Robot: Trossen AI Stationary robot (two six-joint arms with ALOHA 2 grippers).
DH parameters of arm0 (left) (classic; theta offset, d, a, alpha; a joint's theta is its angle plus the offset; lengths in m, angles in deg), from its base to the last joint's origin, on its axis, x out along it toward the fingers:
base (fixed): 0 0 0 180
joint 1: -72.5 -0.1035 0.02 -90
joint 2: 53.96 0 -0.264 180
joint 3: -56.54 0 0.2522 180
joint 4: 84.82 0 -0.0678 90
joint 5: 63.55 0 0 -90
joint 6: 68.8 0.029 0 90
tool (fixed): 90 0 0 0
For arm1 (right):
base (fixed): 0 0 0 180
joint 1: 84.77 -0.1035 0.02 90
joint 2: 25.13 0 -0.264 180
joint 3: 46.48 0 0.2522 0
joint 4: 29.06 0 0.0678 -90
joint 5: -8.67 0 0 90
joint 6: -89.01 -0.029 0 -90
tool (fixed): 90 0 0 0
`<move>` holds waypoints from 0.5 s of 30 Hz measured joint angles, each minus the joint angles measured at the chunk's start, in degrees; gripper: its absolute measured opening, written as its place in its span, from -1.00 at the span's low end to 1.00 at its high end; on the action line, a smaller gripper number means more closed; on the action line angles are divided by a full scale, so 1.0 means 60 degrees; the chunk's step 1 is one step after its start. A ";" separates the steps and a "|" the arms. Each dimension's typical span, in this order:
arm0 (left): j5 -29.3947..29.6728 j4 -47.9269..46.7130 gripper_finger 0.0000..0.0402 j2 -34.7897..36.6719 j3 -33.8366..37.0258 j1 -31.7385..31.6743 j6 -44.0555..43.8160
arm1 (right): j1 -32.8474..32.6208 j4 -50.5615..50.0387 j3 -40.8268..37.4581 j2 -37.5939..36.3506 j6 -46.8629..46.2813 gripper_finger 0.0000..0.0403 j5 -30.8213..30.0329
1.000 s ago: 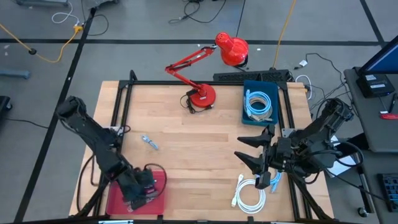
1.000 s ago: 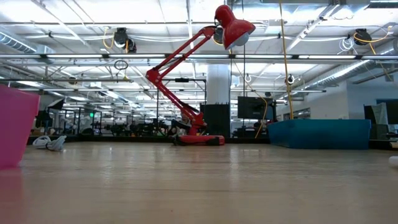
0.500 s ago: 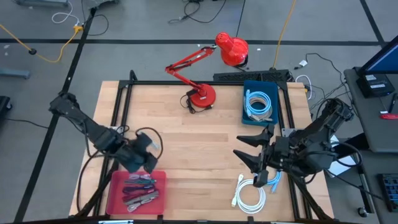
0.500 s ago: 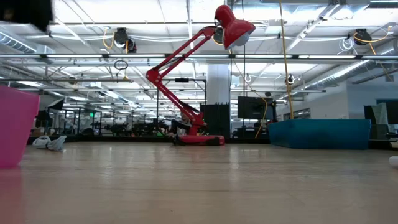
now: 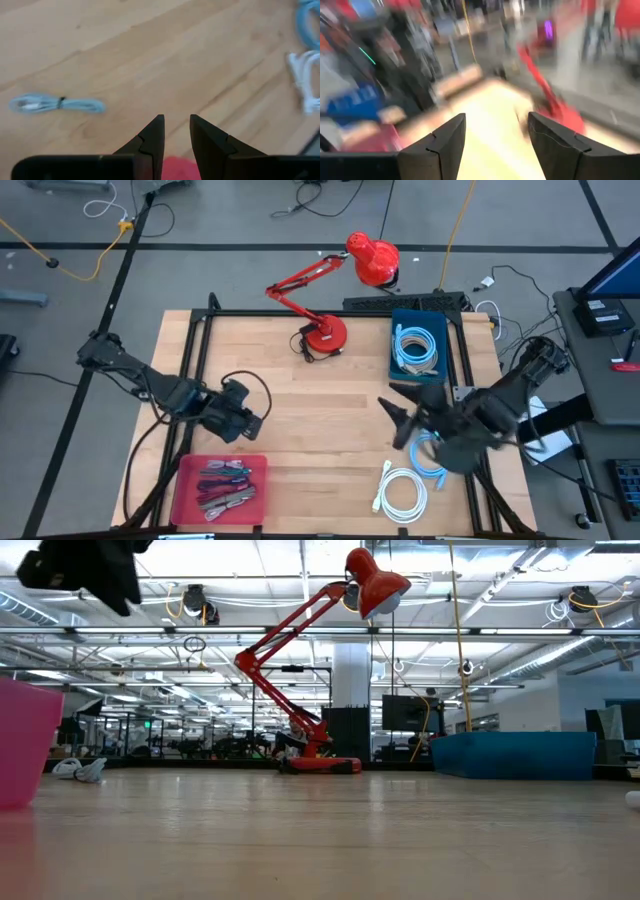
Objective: Sort cables
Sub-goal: Put the blue usb cable into the blue bin
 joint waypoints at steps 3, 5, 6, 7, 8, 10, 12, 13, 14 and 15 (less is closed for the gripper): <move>0.0199 0.0355 -0.54 0.0000 0.0000 -0.0063 0.0332 | 0.0988 -0.3688 -0.0018 0.0064 -0.2635 0.02 0.2404; 0.0288 0.0458 -0.54 0.0000 0.0000 -0.0075 0.0426 | 0.1905 -0.6147 -0.0174 0.0129 -0.4183 0.02 0.4281; 0.0340 0.0522 -0.54 0.0000 0.0000 -0.0075 0.0505 | 0.2372 -0.7185 -0.0376 0.0140 -0.4774 0.02 0.5202; 0.0387 0.0582 -0.54 0.0000 0.0000 -0.0075 0.0595 | 0.2774 -0.7696 -0.0711 0.0146 -0.5043 0.02 0.6095; 0.0428 0.0610 -0.54 0.0000 0.0000 -0.0075 0.0650 | 0.3125 -0.7641 -0.1119 0.0113 -0.4862 0.02 0.6716; 0.0476 0.0622 -0.54 0.0000 0.0000 -0.0075 0.0710 | 0.3577 -0.6599 -0.2105 -0.0335 -0.4415 0.02 0.8069; 0.0532 0.0638 -0.54 0.0004 0.0000 -0.0065 0.0779 | 0.3620 -0.5187 -0.3026 -0.0642 -0.4006 0.02 0.9262; 0.0581 0.0657 -0.54 0.0000 0.0000 -0.0055 0.0822 | 0.3560 -0.4591 -0.3522 -0.0733 -0.3966 0.02 0.9765; 0.0650 0.0665 -0.54 0.0000 0.0000 -0.0050 0.0856 | 0.3431 -0.4022 -0.3992 -0.0751 -0.4060 0.02 1.0252; 0.0734 0.0673 -0.54 0.0004 0.0000 -0.0020 0.0873 | 0.3254 -0.3478 -0.4439 -0.0728 -0.4282 0.02 1.0633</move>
